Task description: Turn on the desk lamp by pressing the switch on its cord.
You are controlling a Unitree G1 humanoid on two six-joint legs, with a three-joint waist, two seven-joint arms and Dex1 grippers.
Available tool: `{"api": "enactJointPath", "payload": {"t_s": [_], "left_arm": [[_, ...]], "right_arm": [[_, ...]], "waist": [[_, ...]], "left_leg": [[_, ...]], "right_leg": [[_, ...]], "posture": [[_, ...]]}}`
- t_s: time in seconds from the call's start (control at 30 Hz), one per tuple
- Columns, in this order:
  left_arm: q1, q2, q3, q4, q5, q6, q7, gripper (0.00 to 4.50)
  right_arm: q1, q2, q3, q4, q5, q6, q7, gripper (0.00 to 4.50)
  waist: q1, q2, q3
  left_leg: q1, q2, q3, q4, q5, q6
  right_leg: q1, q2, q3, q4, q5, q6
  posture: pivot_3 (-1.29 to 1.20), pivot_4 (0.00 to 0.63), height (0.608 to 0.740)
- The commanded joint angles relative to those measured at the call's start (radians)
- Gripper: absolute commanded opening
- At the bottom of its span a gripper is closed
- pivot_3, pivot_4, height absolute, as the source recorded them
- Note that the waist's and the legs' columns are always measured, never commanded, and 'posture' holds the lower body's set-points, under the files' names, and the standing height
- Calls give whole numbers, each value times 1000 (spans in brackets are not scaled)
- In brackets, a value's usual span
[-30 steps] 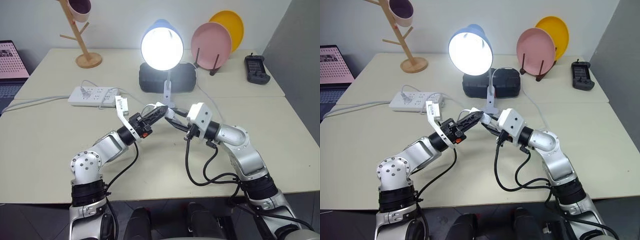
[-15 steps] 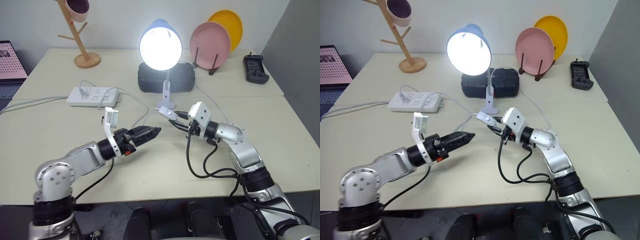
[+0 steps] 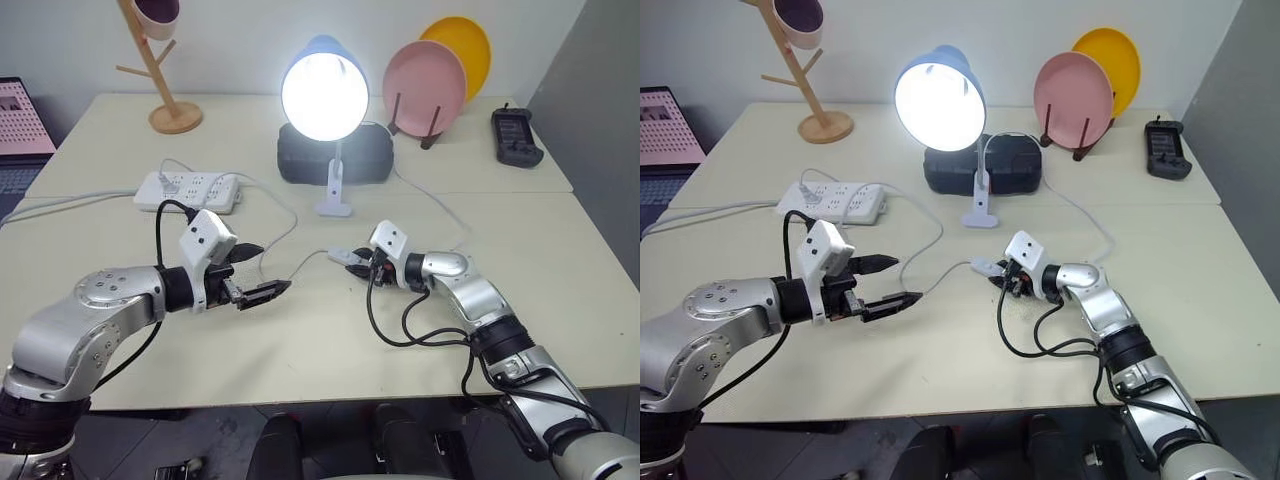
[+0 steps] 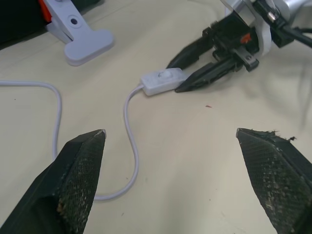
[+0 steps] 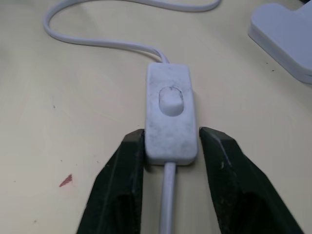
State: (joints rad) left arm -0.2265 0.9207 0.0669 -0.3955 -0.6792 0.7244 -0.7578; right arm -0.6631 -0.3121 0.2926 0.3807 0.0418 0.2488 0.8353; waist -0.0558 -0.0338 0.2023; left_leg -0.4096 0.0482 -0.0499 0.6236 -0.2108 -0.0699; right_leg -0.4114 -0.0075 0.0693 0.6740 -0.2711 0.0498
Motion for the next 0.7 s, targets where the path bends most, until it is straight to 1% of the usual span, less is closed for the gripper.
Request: {"api": "enactJointPath", "payload": {"t_s": [0.03,0.1,0.13,0.17,0.2,0.23,0.27,0.37,0.43,0.53,0.6,0.7], "left_arm": [[-10,16,16,9,38,-38,-44,4500],[-19,16,27,25,41,-38,-67,4500],[-20,20,30,33,45,-41,-81,4500],[-21,22,32,39,49,-44,-91,4500],[-18,27,35,42,53,-48,-103,4500],[-17,29,38,45,57,-51,-112,4500],[-21,39,49,55,53,-49,-130,4500],[-36,61,73,88,48,-44,-167,4500],[-53,76,84,121,54,-42,-184,4500],[-73,102,100,160,68,-44,-202,4500],[-81,107,107,172,69,-39,-208,4500],[-105,95,114,194,77,-43,-195,4500]], "right_arm": [[4,-25,-36,-66,37,25,44,2828],[21,-39,-58,-136,81,83,68,3269],[33,-55,-66,-189,108,122,91,3604],[42,-66,-71,-226,125,150,106,3806],[52,-80,-75,-268,140,176,118,4119],[60,-90,-77,-298,150,196,125,4322],[79,-129,-106,-375,188,253,139,4450],[115,-214,-185,-528,279,385,160,4450],[139,-271,-245,-601,331,452,158,4450],[177,-345,-317,-684,390,548,143,4450],[196,-373,-340,-722,426,586,148,4450],[228,-389,-368,-765,447,613,111,4450]], "waist": [[0,0,0],[1,0,0],[0,0,0],[1,0,0],[0,0,0],[0,0,0],[0,0,0],[5,1,1],[8,1,1],[7,1,1],[7,1,1],[4,1,1]], "left_leg": [[0,0,0,0,0,0],[0,0,0,0,0,0],[-1,0,0,0,0,0],[-1,0,0,0,0,0],[-1,0,0,0,0,0],[-1,0,0,0,0,0],[-2,0,0,0,0,0],[-3,0,0,0,0,0],[-6,0,-1,2,0,0],[-7,0,-1,2,0,0],[-7,0,-1,2,0,0],[-7,0,0,2,0,0]], "right_leg": [[0,0,0,0,0,0],[0,0,0,0,0,0],[0,0,0,0,0,0],[0,0,0,0,0,0],[-1,0,0,0,0,0],[-1,0,0,0,0,0],[-1,0,0,1,0,0],[-2,0,0,2,0,0],[-6,0,-1,2,0,0],[-7,0,-1,4,0,0],[-7,0,-1,4,0,0],[-9,0,0,5,0,0]], "posture": [[0,150,740],[0,150,740],[0,150,740],[0,150,740],[0,150,740],[0,150,740],[0,150,740],[0,150,740],[0,150,740],[0,150,740],[0,150,740],[0,150,740]]}}
